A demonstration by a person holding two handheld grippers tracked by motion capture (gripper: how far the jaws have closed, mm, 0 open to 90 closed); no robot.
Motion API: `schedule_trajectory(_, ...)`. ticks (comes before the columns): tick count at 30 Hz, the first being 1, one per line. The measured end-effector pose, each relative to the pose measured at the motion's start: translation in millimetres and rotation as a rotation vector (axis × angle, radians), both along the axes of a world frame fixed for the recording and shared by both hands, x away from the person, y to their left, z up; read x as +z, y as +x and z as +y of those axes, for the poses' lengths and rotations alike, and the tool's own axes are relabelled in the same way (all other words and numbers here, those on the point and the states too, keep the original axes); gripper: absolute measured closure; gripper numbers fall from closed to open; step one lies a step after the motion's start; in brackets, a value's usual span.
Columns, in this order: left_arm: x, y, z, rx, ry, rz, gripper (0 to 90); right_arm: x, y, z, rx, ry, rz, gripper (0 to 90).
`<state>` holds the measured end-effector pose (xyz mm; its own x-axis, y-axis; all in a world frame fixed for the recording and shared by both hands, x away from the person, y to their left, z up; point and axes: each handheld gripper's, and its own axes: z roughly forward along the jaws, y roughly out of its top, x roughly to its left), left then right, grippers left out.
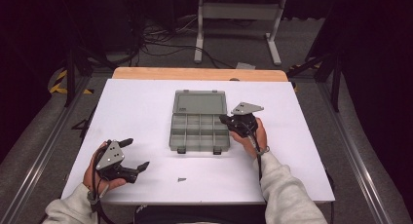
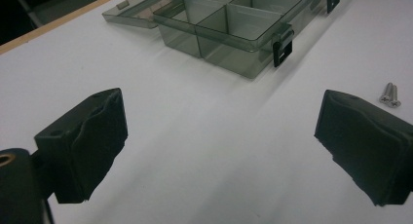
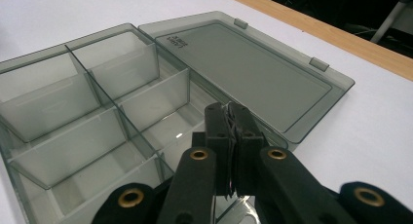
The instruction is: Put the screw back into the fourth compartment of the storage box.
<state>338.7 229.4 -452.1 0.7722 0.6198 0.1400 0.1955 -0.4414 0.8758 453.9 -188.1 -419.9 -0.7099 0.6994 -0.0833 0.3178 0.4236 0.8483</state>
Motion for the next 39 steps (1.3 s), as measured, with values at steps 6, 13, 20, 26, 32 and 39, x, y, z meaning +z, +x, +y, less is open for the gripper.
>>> schedule_trajectory(6, -0.1, 0.0, -0.2, -0.002, 0.001, 0.000, 5.5, -1.0, 0.8, -0.6, -0.008, 0.006, 0.001, 88.7)
schedule_trajectory(13, 0.0, 0.0, -0.2, -0.002, 0.001, 0.001, 5.6, -1.4, 1.0, -1.2, -0.011, 0.012, 0.005, 88.5)
schedule_trajectory(20, 0.2, -0.4, 0.0, -0.001, -0.003, 0.000, 5.6, -0.7, 0.4, -2.7, -0.015, 0.020, 0.004, 84.5)
schedule_trajectory(26, 0.5, -0.3, 0.5, -0.003, -0.001, -0.004, 5.6, 9.0, -9.6, -2.8, 0.015, 0.042, -0.024, 77.9)
schedule_trajectory(32, 0.8, -1.0, 0.3, -0.004, 0.000, -0.005, 5.5, 20.2, -27.9, 0.7, 0.076, 0.060, -0.047, 68.3)
schedule_trajectory(39, 1.1, -1.2, 0.2, -0.003, 0.001, -0.007, 5.3, 29.2, -55.6, 11.5, 0.185, 0.062, -0.054, 57.1)
